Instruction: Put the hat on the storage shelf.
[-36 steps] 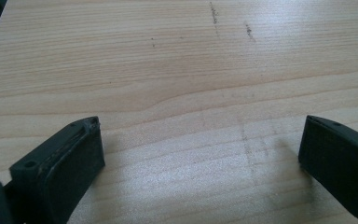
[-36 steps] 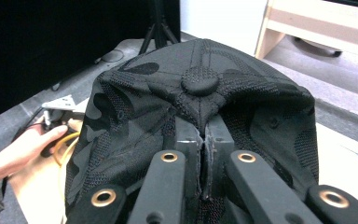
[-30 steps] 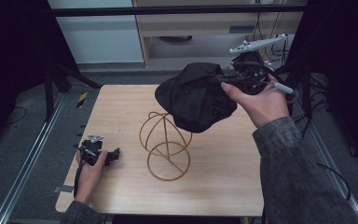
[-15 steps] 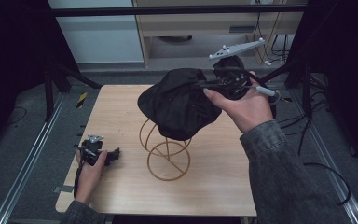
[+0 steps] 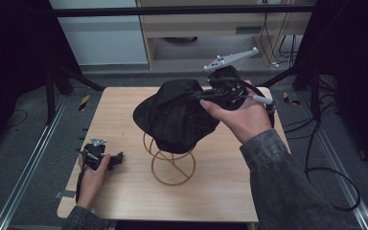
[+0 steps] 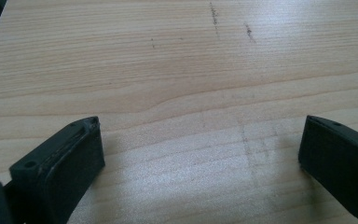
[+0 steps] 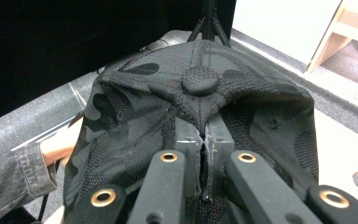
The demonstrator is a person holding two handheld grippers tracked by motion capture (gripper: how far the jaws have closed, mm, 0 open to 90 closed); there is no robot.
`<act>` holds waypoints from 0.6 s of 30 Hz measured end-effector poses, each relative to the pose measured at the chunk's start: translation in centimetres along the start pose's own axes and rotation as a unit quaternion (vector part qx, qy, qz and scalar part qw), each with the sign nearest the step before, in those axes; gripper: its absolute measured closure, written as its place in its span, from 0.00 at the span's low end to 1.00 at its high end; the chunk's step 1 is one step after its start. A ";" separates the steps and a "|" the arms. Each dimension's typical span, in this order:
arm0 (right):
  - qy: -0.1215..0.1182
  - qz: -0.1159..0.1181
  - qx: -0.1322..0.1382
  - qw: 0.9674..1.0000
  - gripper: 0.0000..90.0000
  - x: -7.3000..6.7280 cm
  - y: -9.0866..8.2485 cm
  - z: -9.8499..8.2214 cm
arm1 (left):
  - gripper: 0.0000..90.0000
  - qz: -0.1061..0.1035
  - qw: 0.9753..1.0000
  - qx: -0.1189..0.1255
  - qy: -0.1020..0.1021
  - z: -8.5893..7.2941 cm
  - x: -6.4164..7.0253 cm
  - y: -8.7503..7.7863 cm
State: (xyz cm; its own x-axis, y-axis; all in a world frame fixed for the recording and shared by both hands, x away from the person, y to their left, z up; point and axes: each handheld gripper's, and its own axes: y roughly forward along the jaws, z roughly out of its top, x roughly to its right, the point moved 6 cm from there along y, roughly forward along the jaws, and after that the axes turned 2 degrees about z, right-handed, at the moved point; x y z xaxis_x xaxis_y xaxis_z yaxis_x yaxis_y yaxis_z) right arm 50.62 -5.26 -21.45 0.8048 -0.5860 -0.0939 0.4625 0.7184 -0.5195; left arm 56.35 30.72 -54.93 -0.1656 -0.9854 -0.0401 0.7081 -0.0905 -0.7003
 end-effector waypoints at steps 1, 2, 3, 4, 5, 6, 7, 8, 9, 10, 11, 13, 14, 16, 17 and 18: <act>0.000 0.000 0.000 1.000 0.97 0.0 0.0 0.0 | 0.00 0.000 1.000 0.000 0.000 0.0 0.0 0.0; 0.001 0.001 -0.001 1.000 0.97 0.0 0.1 -0.3 | 0.00 0.000 1.000 0.000 0.000 0.0 0.0 0.0; 0.001 0.001 -0.001 1.000 0.97 0.0 0.1 -0.3 | 0.00 0.000 1.000 0.000 0.000 0.0 0.0 0.0; 0.003 0.003 -0.002 1.000 0.97 0.0 0.1 -0.5 | 0.00 0.000 1.000 0.000 0.000 0.0 0.0 0.0; 0.004 0.005 -0.002 1.000 0.97 0.0 0.2 -0.6 | 0.00 0.000 1.000 0.000 0.000 0.0 0.0 0.0; 0.004 0.006 -0.003 1.000 0.97 0.1 0.3 -0.8 | 0.00 0.000 1.000 0.000 0.000 0.0 0.0 0.0; 0.007 0.009 -0.003 1.000 0.97 0.1 0.6 -1.0 | 0.00 0.000 1.000 0.000 0.000 0.0 0.0 0.0; 0.006 0.009 -0.005 1.000 0.97 0.1 0.7 -1.1 | 0.00 0.000 1.000 0.000 0.000 0.0 0.0 0.0; 0.005 0.009 -0.006 1.000 0.97 0.1 0.8 -1.2 | 0.00 0.000 1.000 0.000 0.000 0.0 0.0 0.0; 0.007 0.011 -0.005 1.000 0.97 0.0 0.9 -1.2 | 0.00 0.000 1.000 0.000 0.000 0.0 0.0 0.0; 0.006 0.012 -0.006 1.000 0.97 0.0 1.0 -1.2 | 0.00 0.000 1.000 0.000 0.000 0.0 0.0 0.0; 0.010 0.015 -0.007 1.000 0.97 0.0 1.1 -1.3 | 0.00 0.000 1.000 0.000 0.000 0.0 0.0 0.0; 0.009 0.016 -0.006 1.000 0.97 0.0 1.2 -1.4 | 0.00 0.000 1.000 0.000 0.000 0.0 0.0 0.0; 0.010 0.016 -0.007 1.000 0.97 -0.1 1.2 -1.5 | 0.00 0.001 1.000 0.000 -0.001 0.0 0.0 0.0; 0.009 0.019 -0.008 1.000 0.97 -0.2 1.3 -1.7 | 0.00 0.002 1.000 0.000 -0.001 0.0 0.0 0.0; 0.009 0.019 -0.010 1.000 0.96 -0.1 1.4 -1.8 | 0.00 0.002 1.000 -0.001 -0.001 0.0 0.0 0.0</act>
State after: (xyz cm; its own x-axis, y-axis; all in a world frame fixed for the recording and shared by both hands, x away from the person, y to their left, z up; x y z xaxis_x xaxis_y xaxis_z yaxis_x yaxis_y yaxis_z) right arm 50.46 -4.87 -23.74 0.8142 -0.5660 -0.1293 0.4246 0.7324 -0.5323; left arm 56.40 30.74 -54.93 -0.1618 -0.9860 -0.0413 0.7075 -0.0867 -0.7014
